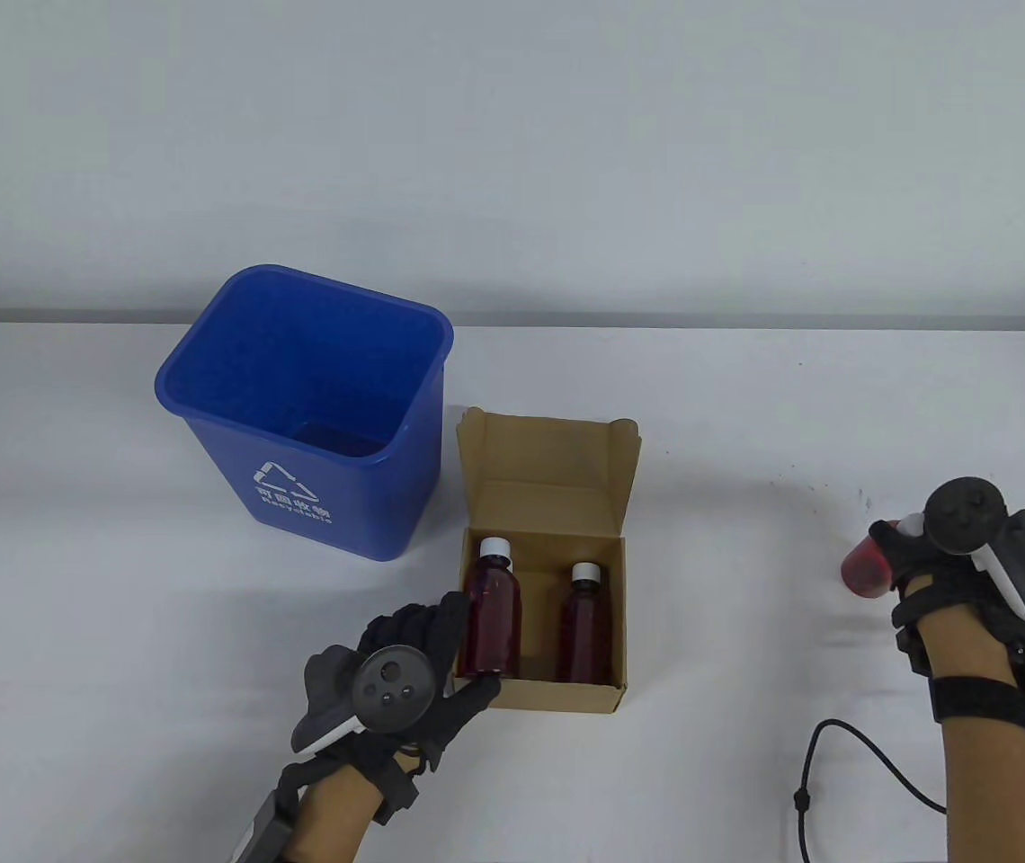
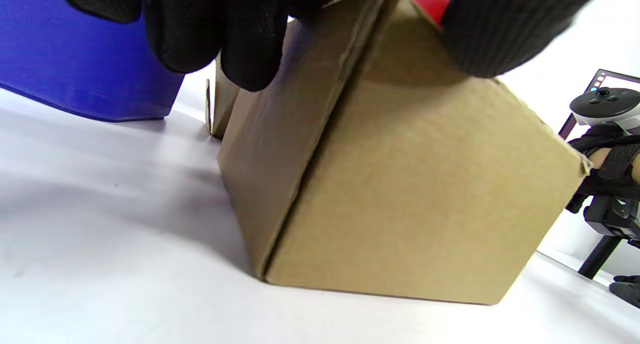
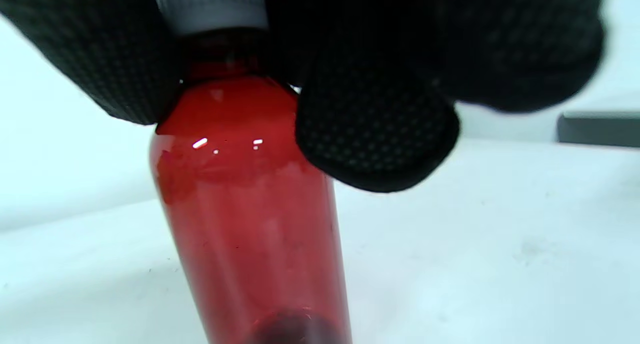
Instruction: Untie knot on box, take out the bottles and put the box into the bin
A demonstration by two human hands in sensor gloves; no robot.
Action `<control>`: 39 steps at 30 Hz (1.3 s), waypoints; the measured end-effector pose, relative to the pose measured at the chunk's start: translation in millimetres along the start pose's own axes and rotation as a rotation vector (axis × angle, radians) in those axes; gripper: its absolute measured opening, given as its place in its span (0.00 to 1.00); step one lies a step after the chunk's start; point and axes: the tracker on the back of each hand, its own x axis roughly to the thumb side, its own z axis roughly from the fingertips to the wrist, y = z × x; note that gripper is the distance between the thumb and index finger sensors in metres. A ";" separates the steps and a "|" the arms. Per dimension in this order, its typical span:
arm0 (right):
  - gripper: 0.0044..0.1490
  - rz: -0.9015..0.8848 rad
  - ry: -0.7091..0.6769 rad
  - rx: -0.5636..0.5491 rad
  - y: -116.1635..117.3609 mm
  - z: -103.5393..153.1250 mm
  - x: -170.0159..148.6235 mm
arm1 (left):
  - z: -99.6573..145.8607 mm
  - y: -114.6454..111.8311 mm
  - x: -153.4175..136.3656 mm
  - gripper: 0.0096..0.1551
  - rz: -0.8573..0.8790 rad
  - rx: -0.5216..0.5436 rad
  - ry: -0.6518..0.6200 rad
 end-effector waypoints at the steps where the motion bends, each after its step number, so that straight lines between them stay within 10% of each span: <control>1: 0.39 -0.039 0.009 0.004 1.6 -1.8 -1.6 | 0.0 -0.1 0.0 0.57 0.001 0.000 0.000; 21: 0.50 -0.007 -0.037 0.035 -13.6 -1.3 10.6 | -0.2 -0.1 -1.0 0.57 0.008 -0.003 0.009; 39: 0.48 0.004 -0.351 -0.063 -67.5 52.0 129.0 | -0.2 -0.2 -0.9 0.57 0.011 -0.005 0.010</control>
